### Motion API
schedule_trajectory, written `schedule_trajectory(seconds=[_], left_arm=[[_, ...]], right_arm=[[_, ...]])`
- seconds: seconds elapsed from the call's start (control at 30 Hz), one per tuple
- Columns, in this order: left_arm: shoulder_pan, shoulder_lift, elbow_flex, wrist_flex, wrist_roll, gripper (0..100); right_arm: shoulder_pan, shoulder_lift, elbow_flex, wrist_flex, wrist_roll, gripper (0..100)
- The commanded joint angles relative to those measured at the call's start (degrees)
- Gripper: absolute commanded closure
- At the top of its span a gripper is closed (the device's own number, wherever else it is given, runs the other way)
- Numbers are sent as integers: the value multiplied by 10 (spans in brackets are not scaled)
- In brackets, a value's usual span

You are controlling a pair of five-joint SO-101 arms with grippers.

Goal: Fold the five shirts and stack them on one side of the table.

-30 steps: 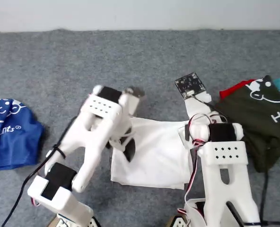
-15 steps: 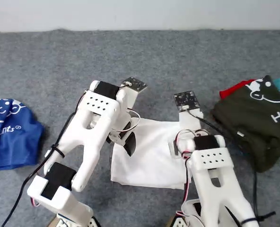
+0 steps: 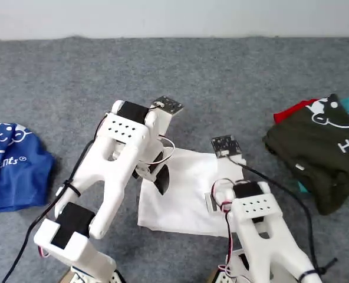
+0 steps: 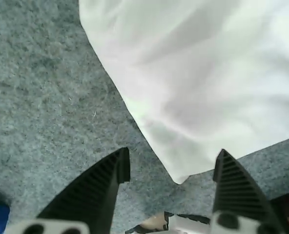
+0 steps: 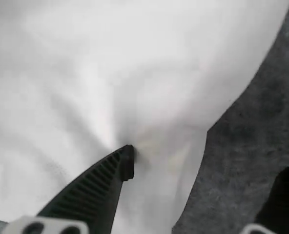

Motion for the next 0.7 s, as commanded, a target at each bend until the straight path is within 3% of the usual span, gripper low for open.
schedule_trajectory(seconds=[0.0, 0.4, 0.57, 0.67], left_arm=[[-4, -10, -19, 17, -7, 724], [-4, -10, -19, 17, -7, 724], [-4, -10, -18, 17, -6, 724], [-4, -10, -18, 17, -6, 724]], right_arm=[[-7, -13, 5, -15, -7, 543], [-29, -14, 62, -111, 13, 676], [-70, -14, 64, -112, 127, 838], [-68, -20, 63, -116, 142, 953]])
